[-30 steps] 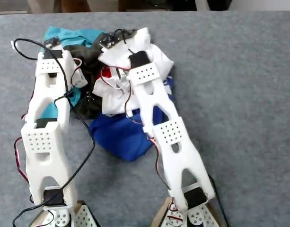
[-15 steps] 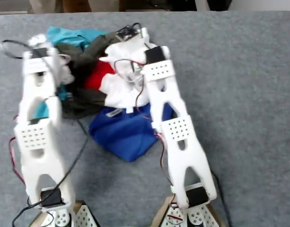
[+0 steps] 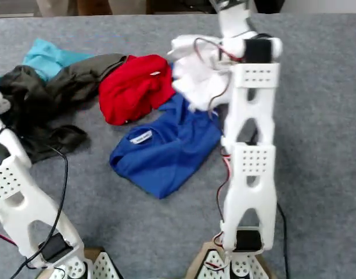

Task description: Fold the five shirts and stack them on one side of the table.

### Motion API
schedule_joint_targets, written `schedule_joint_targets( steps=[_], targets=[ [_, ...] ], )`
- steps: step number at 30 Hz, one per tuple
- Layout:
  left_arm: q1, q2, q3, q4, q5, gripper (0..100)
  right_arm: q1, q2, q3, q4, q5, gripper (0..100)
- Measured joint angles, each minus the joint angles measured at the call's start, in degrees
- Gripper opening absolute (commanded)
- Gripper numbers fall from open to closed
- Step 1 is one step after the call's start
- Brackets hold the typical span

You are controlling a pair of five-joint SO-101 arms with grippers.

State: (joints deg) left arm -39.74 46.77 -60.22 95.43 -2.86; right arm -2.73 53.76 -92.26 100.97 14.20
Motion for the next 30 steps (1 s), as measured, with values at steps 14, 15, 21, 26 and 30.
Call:
schedule_joint_targets(
  steps=[14,15,21,26,30],
  targets=[
    [10.29,-7.74,-0.09,4.75,10.55,33,5.89,5.71,-0.09,-0.35,-0.09,0.5],
    [13.01,-9.58,0.35,4.75,10.55,33,5.98,6.42,-0.09,-0.79,-0.18,0.5],
    [31.74,-14.59,1.23,4.57,9.85,34,6.51,9.85,-0.09,-4.31,-0.18,0.5],
    [44.22,-10.81,4.04,-3.08,9.85,34,8.62,13.8,-0.09,-8.26,-3.78,0.5],
    [48.7,-4.04,4.13,-7.65,10.73,34,9.49,17.49,-0.09,-10.46,-4.84,0.5]
  ],
)
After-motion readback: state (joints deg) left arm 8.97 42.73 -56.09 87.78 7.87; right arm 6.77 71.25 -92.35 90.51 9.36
